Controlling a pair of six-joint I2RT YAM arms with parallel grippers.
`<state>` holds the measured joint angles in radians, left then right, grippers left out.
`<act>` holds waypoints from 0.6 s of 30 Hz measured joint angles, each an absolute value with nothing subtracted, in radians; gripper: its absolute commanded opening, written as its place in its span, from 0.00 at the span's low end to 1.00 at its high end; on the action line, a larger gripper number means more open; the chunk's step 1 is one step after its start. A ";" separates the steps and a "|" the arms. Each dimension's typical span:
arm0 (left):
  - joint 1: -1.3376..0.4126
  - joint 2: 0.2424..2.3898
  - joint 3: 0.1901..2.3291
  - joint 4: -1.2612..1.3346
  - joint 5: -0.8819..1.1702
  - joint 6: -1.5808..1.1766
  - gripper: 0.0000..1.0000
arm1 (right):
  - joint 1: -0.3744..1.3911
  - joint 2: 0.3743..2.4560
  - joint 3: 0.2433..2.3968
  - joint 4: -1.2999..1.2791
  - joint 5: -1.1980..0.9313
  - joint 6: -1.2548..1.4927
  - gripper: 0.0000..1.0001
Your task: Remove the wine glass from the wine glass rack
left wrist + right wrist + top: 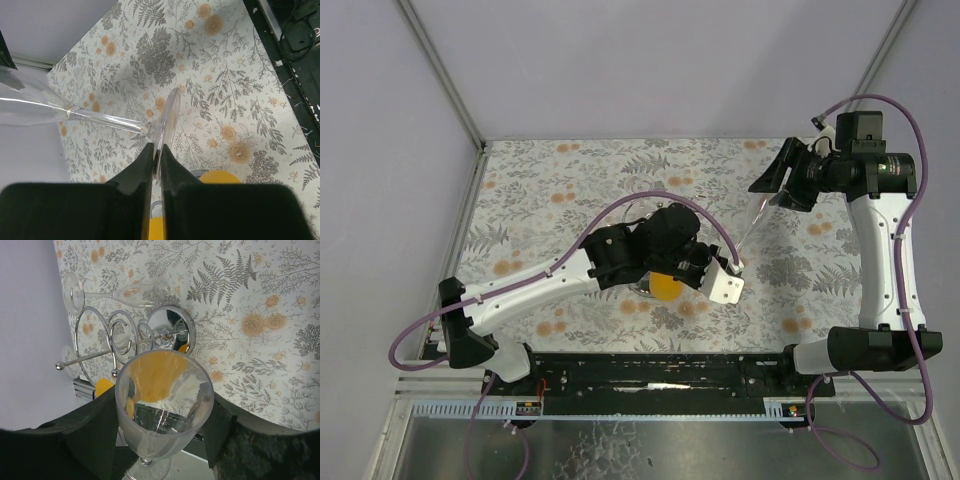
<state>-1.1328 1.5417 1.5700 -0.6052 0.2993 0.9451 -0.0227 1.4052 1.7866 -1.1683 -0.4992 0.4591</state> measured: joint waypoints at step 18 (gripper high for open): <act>-1.132 1.529 1.663 -0.485 0.216 0.671 1.00 | -0.042 1.418 1.930 -1.056 -0.131 0.403 0.14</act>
<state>-1.1320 1.5291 1.6634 -0.4847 0.2161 0.6712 -0.0422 1.4178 1.9305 -1.0561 -0.1307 0.4030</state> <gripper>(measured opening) 0.996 0.647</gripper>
